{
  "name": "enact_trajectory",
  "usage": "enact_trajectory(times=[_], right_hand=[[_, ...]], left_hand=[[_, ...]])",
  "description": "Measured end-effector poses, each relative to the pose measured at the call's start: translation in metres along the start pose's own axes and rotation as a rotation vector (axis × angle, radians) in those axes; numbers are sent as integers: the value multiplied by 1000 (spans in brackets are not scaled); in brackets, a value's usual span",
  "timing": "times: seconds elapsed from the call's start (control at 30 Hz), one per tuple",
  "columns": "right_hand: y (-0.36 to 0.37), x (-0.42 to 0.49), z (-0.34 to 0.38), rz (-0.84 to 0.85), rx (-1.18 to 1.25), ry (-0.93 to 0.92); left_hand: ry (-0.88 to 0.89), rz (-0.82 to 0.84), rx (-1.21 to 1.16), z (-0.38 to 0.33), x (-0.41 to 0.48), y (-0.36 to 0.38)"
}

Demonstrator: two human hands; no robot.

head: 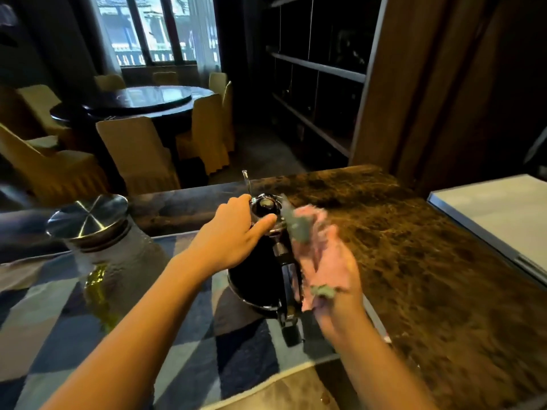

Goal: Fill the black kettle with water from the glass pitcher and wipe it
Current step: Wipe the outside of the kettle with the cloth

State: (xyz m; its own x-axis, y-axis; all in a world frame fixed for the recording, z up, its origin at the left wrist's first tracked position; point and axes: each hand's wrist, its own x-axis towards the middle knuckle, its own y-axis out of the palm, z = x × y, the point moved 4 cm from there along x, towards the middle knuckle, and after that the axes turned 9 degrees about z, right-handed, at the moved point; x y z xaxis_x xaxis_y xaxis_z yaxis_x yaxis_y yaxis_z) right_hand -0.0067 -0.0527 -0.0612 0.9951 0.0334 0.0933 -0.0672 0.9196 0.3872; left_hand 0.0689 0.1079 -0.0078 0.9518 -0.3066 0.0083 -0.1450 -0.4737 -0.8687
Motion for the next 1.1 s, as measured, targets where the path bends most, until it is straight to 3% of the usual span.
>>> enact_trajectory(times=[0.13, 0.2, 0.37, 0.53, 0.7, 0.9, 1.0, 1.1], right_hand=[[33, -21, -18, 158, -745, -501], [30, -24, -35, 119, -886, -589], [25, -29, -47, 51, -809, -483], [18, -40, -74, 56, -574, -175], [33, -18, -43, 112, -281, -91], [20, -24, -73, -37, -592, -161], [6, -29, -81, 10, -760, -199], [10, -26, -75, 68, -731, -157]], left_hand=[[-11, 58, -214, 11, 2, 2], [-27, 55, -210, 11, 2, 2], [-21, 59, -259, 6, -3, 5], [46, 86, -237, 2, -7, 8], [60, 81, -241, -3, -8, 7], [72, 72, -242, -4, -7, 6], [91, 72, -239, -6, -8, 5], [83, 66, -231, -6, -8, 5]])
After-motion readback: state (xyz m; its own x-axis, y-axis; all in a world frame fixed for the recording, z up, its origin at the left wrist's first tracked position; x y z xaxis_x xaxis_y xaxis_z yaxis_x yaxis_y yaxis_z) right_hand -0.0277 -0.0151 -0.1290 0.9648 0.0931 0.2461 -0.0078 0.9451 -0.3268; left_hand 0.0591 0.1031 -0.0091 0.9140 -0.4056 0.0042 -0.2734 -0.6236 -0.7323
